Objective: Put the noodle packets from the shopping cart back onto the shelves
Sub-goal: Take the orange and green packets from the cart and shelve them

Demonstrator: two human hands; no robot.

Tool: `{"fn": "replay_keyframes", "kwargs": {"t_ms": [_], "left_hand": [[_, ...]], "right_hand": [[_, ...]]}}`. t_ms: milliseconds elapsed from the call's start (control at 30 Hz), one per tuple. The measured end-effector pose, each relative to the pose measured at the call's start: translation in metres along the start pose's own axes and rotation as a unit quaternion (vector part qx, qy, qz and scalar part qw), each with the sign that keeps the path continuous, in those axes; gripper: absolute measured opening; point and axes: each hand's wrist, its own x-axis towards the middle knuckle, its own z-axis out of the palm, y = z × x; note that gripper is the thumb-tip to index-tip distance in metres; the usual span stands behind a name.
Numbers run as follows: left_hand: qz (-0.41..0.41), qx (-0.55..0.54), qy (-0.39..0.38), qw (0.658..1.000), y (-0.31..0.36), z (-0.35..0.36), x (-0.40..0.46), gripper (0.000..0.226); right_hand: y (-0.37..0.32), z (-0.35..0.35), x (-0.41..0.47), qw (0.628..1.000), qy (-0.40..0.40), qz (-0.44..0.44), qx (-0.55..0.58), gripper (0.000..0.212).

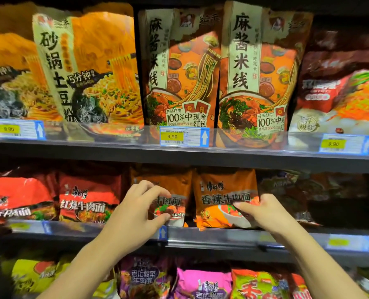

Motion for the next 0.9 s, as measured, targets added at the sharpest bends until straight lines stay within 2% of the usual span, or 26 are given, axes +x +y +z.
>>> {"fn": "replay_keyframes", "kwargs": {"t_ms": [100,200,233,367,533,633,733,800,900], "left_hand": [[0.002,-0.002,-0.008,1.000,-0.002,-0.001,0.001,0.037],[0.001,-0.004,-0.015,1.000,-0.004,0.000,0.002,0.037],[0.001,-0.006,-0.016,1.000,-0.004,0.001,0.002,0.037],[0.002,-0.013,-0.028,1.000,-0.001,0.002,0.003,0.036],[0.004,0.004,-0.080,0.997,0.006,-0.003,0.006,0.049],[0.009,0.039,-0.132,0.990,0.012,-0.009,0.007,0.070],[0.023,0.064,-0.170,0.983,0.019,-0.016,0.009,0.079],[0.035,0.081,-0.188,0.978,0.023,-0.018,0.009,0.082],[0.049,0.092,-0.202,0.974,0.031,-0.018,0.009,0.083]], "right_hand": [[-0.007,0.005,0.010,0.997,0.040,0.063,-0.031,0.025],[-0.011,0.009,0.011,0.993,0.041,0.102,-0.050,0.051],[-0.012,0.010,0.010,0.991,0.041,0.103,-0.076,0.056],[-0.018,0.008,0.001,0.962,0.050,0.059,-0.260,0.054],[-0.035,-0.005,-0.019,0.939,0.085,0.028,-0.333,0.054],[-0.041,-0.015,-0.034,0.912,0.074,0.033,-0.402,0.071],[-0.041,-0.025,-0.045,0.890,0.042,0.040,-0.453,0.096],[-0.038,-0.030,-0.052,0.883,0.029,0.047,-0.466,0.109],[-0.034,-0.038,-0.067,0.889,0.014,0.059,-0.455,0.118]]}}
